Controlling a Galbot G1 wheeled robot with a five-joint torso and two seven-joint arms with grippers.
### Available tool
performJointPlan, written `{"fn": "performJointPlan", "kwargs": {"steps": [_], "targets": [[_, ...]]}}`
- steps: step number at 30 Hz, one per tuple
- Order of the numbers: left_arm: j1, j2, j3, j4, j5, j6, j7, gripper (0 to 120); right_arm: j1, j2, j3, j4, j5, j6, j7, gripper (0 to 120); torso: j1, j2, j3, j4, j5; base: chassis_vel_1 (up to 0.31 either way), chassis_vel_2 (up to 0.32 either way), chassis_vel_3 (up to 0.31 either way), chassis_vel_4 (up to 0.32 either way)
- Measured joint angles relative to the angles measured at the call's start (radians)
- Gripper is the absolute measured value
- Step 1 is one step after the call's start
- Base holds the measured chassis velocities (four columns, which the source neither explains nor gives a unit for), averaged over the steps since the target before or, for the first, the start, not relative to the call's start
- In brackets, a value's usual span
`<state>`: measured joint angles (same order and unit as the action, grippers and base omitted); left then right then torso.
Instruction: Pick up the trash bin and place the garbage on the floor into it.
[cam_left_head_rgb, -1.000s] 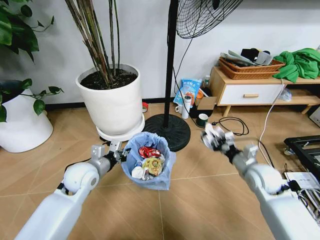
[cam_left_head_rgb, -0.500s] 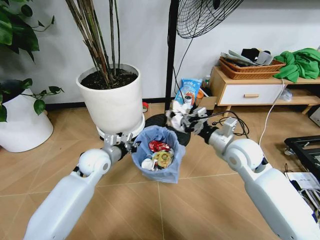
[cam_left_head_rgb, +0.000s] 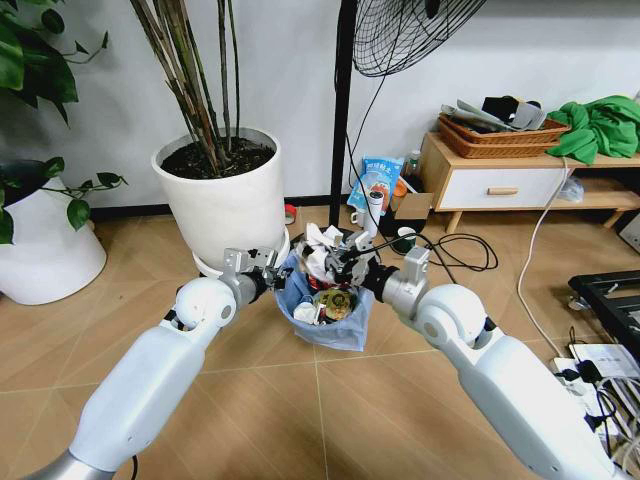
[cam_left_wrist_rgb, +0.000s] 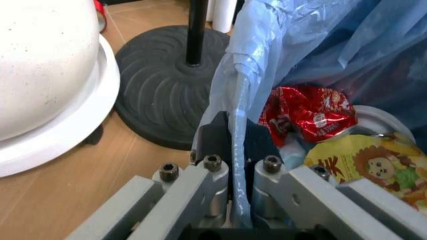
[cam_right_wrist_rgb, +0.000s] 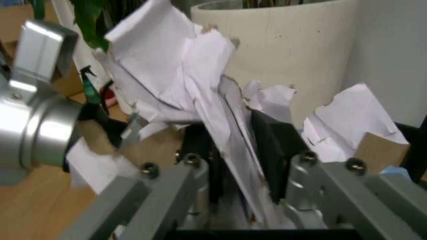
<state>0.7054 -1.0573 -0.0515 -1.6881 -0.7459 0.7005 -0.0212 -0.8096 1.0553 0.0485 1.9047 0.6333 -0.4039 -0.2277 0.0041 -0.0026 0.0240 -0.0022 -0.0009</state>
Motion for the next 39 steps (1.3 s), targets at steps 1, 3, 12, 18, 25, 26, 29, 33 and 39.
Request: {"fn": "performJointPlan", "kwargs": {"steps": [1,3,12,18,25,26,29,33,39], "targets": [[0.001,0.001,-0.001,-0.001,0.0,0.0,-0.001,0,0.0,0.0,-0.001,-0.003,-0.003,0.001,0.0,25,0.0,0.0,0.0,0.0,0.0,0.0,0.0,0.0,0.0],[0.005,0.002,-0.004,-0.006,0.0,0.0,-0.003,0,-0.001,0.0,-0.002,-0.007,-0.007,0.002,0.001,35,0.0,0.0,0.0,0.0,-0.0001,0.0,0.0,0.0,0.0],[0.014,0.003,-0.007,-0.022,-0.006,0.004,-0.02,0,-0.004,-0.005,0.006,-0.009,-0.007,0.006,0.003,65,0.0,0.0,0.0,0.0,0.0,0.0,0.0,0.0,0.0],[0.015,0.006,-0.007,-0.03,-0.012,0.008,-0.026,0,-0.009,-0.012,0.015,-0.015,-0.008,0.013,0.003,86,0.0,0.0,0.0,0.0,0.0,0.0,0.0,0.0,0.0],[0.018,0.008,-0.01,-0.034,-0.015,0.008,-0.027,0,-0.006,-0.01,0.02,-0.019,-0.008,0.016,0.004,100,0.0,0.0,0.0,0.0,0.0001,0.0,0.0,0.0,0.0],[0.018,0.008,-0.01,-0.034,-0.015,0.008,-0.027,0,-0.006,-0.01,0.02,-0.019,-0.008,0.016,0.004,100,0.0,0.0,0.0,0.0,0.0001,0.0,0.0,0.0,0.0],[0.03,0.008,-0.022,-0.038,-0.01,0.008,-0.028,0,-0.018,-0.013,0.049,-0.006,-0.003,0.015,0.019,100,0.0,0.0,0.0,0.0001,0.0,0.0,0.0,0.0,0.0],[0.058,0.017,-0.041,-0.055,-0.003,0.008,-0.027,0,-0.042,-0.022,0.089,0.008,-0.001,0.016,0.041,100,0.0,0.0,0.0,-0.0001,0.0,0.0,0.0,0.0,0.0],[0.186,0.047,-0.131,-0.105,0.059,0.002,-0.021,0,-0.138,-0.033,0.178,0.042,0.001,0.025,0.219,100,0.0,0.0,0.0,0.0002,0.0001,0.0,0.0,0.0,0.0]]}}
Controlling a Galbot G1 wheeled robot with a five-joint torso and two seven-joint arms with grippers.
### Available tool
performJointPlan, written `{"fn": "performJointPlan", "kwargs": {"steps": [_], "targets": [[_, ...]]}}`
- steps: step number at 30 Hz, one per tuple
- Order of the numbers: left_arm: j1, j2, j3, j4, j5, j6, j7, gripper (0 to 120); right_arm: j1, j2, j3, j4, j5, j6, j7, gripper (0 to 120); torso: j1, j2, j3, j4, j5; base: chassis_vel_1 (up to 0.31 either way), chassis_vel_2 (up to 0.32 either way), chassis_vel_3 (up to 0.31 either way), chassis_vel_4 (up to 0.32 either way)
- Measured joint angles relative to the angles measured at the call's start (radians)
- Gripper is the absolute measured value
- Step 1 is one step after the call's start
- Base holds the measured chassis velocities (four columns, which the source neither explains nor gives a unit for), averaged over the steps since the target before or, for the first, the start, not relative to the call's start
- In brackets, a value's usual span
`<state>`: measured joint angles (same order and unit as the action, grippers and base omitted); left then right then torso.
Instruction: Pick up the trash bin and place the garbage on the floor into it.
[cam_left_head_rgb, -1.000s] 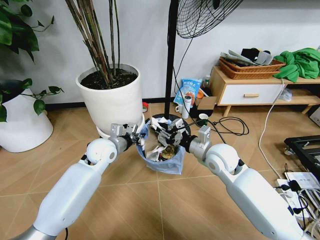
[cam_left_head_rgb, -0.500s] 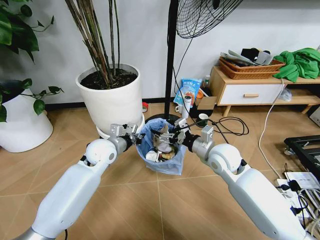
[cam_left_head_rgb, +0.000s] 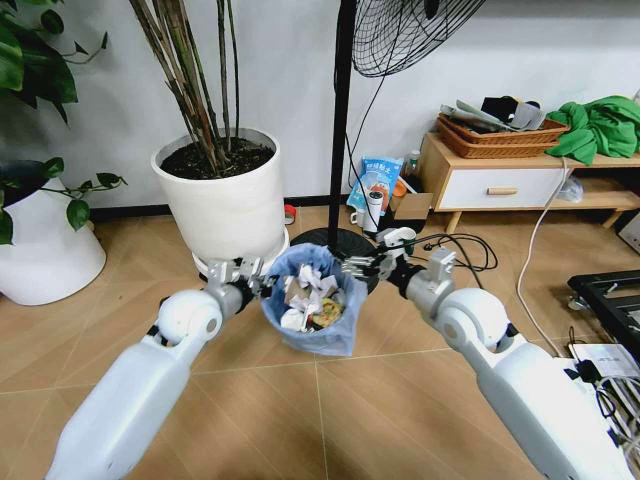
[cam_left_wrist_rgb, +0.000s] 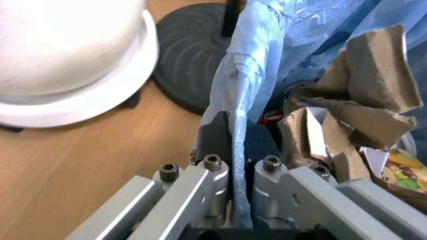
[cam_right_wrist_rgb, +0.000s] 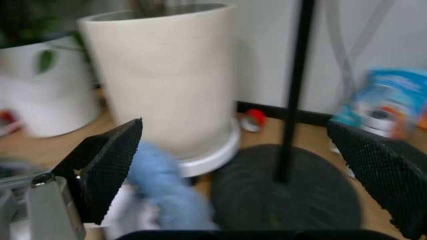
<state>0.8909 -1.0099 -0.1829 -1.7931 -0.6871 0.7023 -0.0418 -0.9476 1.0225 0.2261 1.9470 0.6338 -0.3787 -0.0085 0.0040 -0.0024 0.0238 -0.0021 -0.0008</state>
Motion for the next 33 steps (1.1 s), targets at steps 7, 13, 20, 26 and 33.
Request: {"fn": "performJointPlan", "kwargs": {"steps": [7,13,20,26,33], "targets": [[0.058,0.029,-0.064,-0.062,0.022,-0.006,-0.007,0,-0.168,0.075,0.173,0.06,-0.118,0.009,0.036,100,0.0,0.0,0.0,-0.0003,0.0,0.0,0.0,0.0,0.0],[0.1,0.034,-0.122,-0.095,0.023,0.002,-0.012,0,-0.317,0.129,0.268,0.135,-0.17,0.022,0.007,100,0.0,0.0,0.0,-0.0004,0.0001,0.0,0.0,0.0,0.0],[0.195,0.035,-0.201,-0.163,0.021,0.024,-0.032,0,-0.439,0.181,0.344,0.2,-0.223,0.048,-0.016,100,0.0,0.0,0.0,-0.0003,-0.0003,0.0,0.0,0.0,0.0],[0.334,0.036,-0.322,-0.232,0.028,0.033,-0.036,0,-0.496,0.222,0.384,0.235,-0.264,0.072,-0.037,100,0.0,0.0,0.0,-0.0001,-0.0003,0.0,0.0,0.0,0.0],[0.443,0.021,-0.421,-0.277,0.058,0.032,-0.021,0,-0.548,0.27,0.403,0.269,-0.317,0.085,-0.041,100,0.0,0.0,0.0,0.0001,-0.0002,0.0,0.0,0.0,0.0]]}}
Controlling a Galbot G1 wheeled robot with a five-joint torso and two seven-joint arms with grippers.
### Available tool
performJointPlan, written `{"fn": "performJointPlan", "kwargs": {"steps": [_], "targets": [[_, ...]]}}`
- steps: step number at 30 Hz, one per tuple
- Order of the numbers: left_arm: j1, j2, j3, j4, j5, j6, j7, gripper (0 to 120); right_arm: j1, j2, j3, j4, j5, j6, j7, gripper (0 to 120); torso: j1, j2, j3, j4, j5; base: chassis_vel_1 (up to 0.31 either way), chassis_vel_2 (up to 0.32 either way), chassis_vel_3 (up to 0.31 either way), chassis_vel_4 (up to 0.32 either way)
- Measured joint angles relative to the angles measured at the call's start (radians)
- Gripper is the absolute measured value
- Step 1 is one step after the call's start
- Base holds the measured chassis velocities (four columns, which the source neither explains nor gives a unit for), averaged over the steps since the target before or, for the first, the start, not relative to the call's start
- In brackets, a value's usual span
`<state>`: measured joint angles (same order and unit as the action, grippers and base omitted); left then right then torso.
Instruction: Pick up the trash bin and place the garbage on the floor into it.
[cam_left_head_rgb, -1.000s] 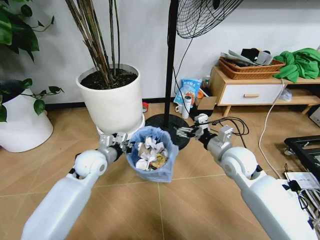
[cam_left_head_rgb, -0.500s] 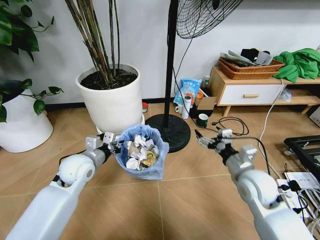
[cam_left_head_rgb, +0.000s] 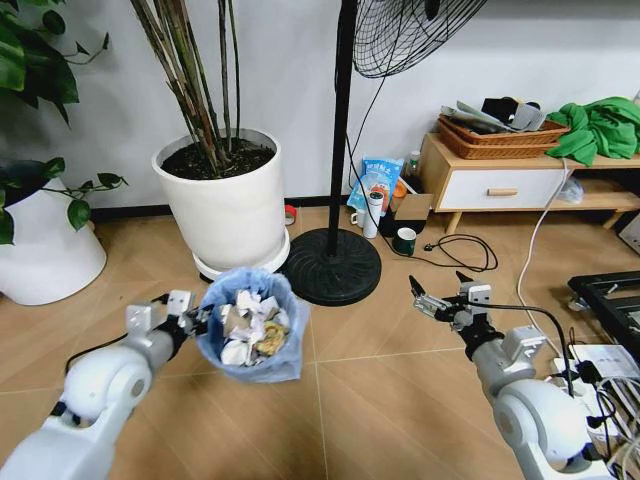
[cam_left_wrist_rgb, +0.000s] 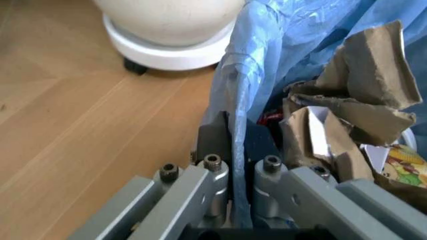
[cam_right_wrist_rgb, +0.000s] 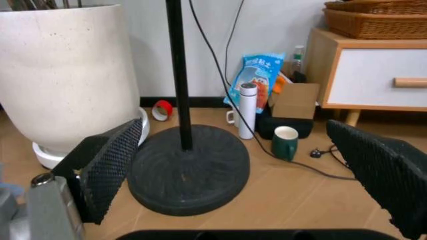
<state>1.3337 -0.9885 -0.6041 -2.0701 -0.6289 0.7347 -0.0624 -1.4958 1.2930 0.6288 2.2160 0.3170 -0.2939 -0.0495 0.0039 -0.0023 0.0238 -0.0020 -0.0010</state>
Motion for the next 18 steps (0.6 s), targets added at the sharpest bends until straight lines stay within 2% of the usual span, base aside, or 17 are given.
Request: {"fn": "performJointPlan", "kwargs": {"steps": [7,13,18], "targets": [[0.077,-0.037,-0.048,-0.032,0.044,-0.011,0.009,0,-0.063,0.039,0.017,0.039,-0.072,0.018,-0.001,100,0.0,0.0,0.0,-0.0003,0.0001,0.0,0.0,0.0,0.0],[0.092,-0.047,-0.056,-0.04,0.055,-0.017,0.017,0,-0.068,0.048,-0.008,0.044,-0.101,0.022,0.005,100,0.0,0.0,0.0,-0.0002,0.0001,0.0,0.0,0.0,0.0],[0.093,-0.056,-0.064,-0.04,0.056,-0.019,0.018,0,-0.074,0.058,-0.04,0.044,-0.132,0.023,0.008,100,0.0,0.0,0.0,-0.0005,0.0002,0.089,0.061,-0.089,-0.083]]}}
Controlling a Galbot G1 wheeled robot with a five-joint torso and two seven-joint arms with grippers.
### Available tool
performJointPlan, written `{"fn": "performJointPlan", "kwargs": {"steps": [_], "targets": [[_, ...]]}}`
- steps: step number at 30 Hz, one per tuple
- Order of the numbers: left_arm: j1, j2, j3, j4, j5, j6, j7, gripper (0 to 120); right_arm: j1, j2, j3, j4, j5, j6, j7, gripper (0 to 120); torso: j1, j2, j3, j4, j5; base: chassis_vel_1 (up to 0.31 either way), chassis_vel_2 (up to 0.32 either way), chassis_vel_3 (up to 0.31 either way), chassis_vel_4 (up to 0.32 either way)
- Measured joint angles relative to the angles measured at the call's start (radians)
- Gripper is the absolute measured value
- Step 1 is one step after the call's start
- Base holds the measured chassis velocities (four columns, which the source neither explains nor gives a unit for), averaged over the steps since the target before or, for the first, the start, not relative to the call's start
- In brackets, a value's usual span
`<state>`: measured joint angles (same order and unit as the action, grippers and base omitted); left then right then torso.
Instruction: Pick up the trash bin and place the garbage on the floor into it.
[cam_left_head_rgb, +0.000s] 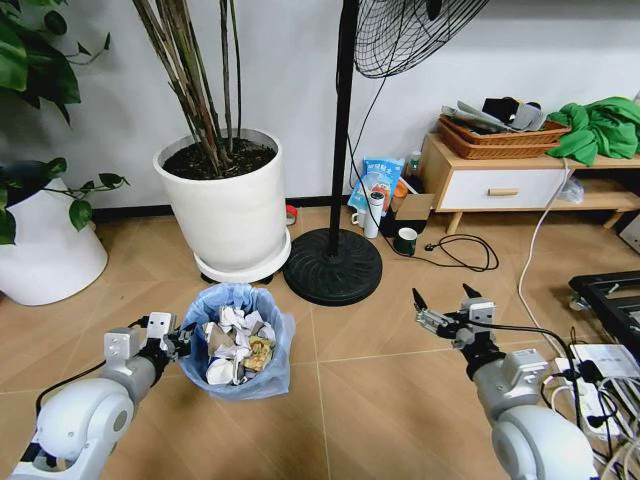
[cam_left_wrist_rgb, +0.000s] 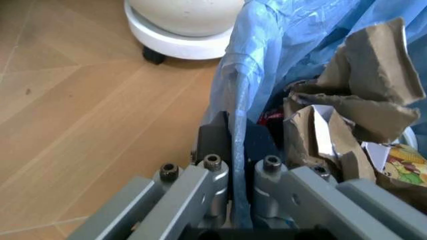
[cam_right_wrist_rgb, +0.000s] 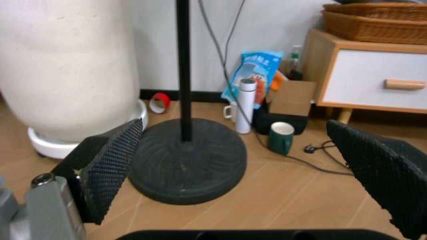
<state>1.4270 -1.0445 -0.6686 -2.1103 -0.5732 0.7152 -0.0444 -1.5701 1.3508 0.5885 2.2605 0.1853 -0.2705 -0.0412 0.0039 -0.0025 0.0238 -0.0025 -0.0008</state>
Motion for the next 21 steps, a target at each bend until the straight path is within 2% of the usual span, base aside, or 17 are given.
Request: {"fn": "performJointPlan", "kwargs": {"steps": [21], "targets": [[0.022,-0.013,-0.028,-0.01,0.009,-0.01,0.017,0,-0.024,0.016,-0.052,-0.011,-0.058,0.016,-0.011,100,0.0,0.0,0.0,0.0002,-0.0006,0.141,0.141,-0.135,-0.129]]}}
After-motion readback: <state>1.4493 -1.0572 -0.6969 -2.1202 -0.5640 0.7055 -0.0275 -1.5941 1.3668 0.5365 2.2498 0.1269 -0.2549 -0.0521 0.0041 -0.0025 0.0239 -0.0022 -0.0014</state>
